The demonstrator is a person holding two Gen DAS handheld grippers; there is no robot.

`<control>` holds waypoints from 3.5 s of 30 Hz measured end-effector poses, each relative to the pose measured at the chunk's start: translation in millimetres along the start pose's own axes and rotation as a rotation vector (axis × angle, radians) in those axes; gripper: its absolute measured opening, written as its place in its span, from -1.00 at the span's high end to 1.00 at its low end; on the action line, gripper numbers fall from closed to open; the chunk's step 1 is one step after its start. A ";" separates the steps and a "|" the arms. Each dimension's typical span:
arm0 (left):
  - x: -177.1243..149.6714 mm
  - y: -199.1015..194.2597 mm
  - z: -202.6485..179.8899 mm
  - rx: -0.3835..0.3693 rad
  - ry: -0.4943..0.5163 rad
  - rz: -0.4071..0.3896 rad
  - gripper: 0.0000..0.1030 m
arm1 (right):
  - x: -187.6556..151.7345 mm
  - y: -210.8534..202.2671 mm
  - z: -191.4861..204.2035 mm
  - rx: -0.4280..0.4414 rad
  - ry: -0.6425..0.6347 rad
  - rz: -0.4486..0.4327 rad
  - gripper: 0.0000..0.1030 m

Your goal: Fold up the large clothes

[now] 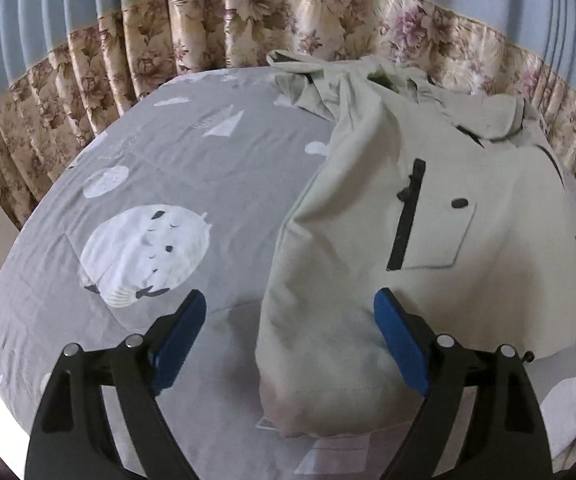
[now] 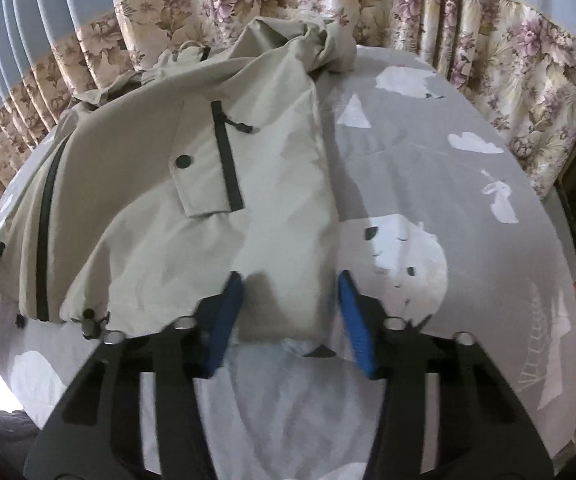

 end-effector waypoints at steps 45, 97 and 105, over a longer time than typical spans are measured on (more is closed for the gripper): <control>36.4 -111.2 44.8 0.033 0.034 -0.086 -0.25 | 10.6 -163.9 -25.8 -0.118 -0.052 -0.177 0.19; 285.3 174.4 16.0 0.054 -0.023 -0.058 0.72 | 259.7 72.7 21.4 -0.075 -0.091 -0.094 -0.63; 271.4 144.2 56.5 0.210 -0.072 -0.159 0.61 | 246.5 69.9 18.6 -0.072 -0.080 -0.088 -0.63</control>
Point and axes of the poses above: each gripper's, at about its wrist camera, not at the fingertips, and y roughly the way its jaws point, z to its left, x to its top, the point moved 10 cm from there along y, roughly the way its jaws point, and after that the axes turned 3 degrees about z, right-handed, at the moved point
